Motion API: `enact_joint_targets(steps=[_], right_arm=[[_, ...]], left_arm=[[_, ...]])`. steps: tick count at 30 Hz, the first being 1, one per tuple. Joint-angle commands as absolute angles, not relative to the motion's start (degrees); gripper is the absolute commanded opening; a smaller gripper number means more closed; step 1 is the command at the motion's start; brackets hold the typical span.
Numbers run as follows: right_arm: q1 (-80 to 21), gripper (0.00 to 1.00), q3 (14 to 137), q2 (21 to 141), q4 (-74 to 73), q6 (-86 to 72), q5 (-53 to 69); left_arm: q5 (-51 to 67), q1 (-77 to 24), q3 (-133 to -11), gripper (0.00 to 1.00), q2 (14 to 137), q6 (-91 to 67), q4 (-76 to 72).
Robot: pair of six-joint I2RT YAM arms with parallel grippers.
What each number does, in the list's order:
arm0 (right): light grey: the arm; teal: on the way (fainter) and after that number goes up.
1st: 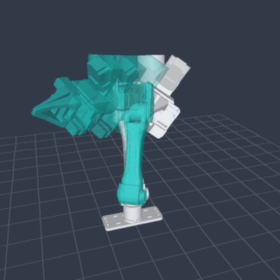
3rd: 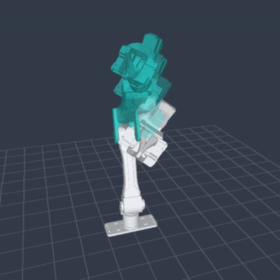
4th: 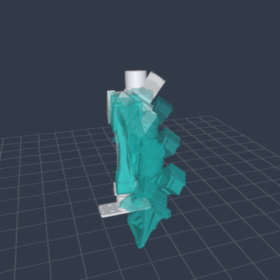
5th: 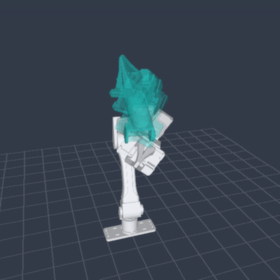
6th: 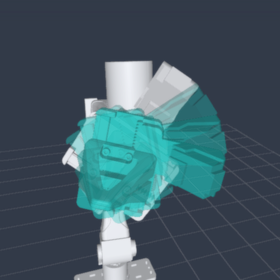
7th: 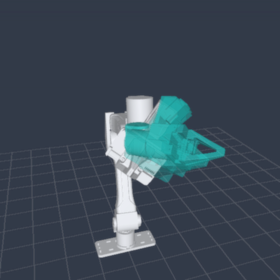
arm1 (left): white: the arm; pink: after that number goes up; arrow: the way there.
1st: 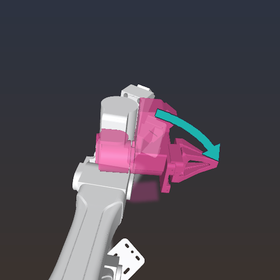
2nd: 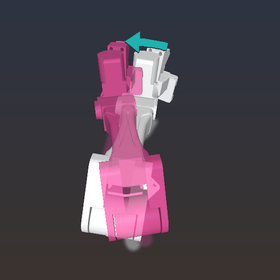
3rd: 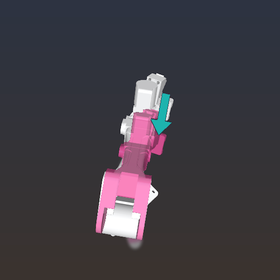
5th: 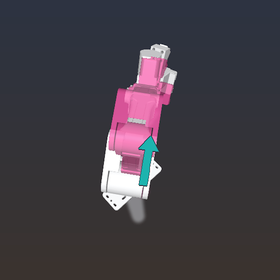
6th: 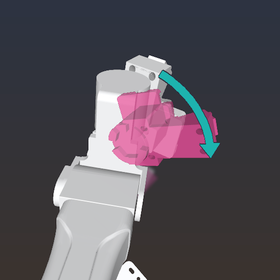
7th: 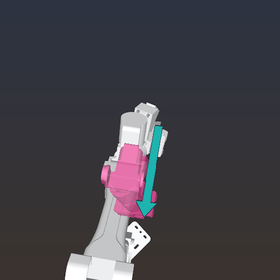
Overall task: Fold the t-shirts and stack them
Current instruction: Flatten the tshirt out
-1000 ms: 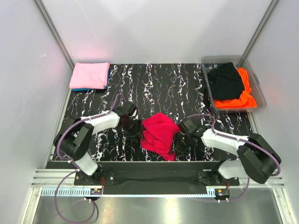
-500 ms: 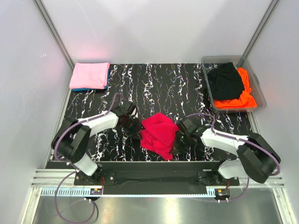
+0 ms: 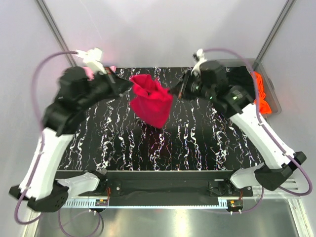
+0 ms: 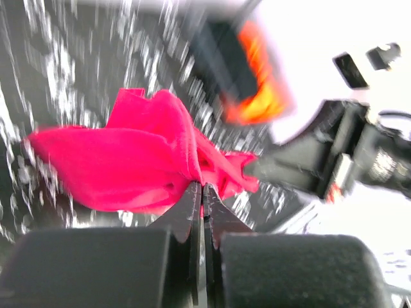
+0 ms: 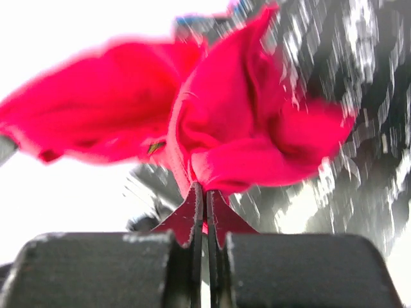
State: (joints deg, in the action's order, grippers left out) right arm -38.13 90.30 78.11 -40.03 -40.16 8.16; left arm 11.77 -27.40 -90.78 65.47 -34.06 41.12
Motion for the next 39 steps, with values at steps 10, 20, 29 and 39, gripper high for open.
enact_joint_targets(steps=[10,20,29,39], right_arm=[[-36.5,0.0,124.0,93.8,-42.1,-34.6,11.5],[-36.6,0.0,171.7,127.4,-25.2,-52.0,24.7],[-36.2,0.0,149.5,111.1,-14.4,-46.6,20.3],[-12.8,0.0,82.5,81.4,-15.5,-45.4,12.7]], left_arm=[[-3.5,-26.7,-116.1,0.0,58.4,-27.1,55.1],[-14.9,-26.9,-136.4,0.0,58.9,-20.4,58.6],[-4.2,-27.9,-125.3,0.0,54.8,-25.6,51.3],[11.9,-36.7,-69.6,0.0,49.5,-47.0,19.0]])
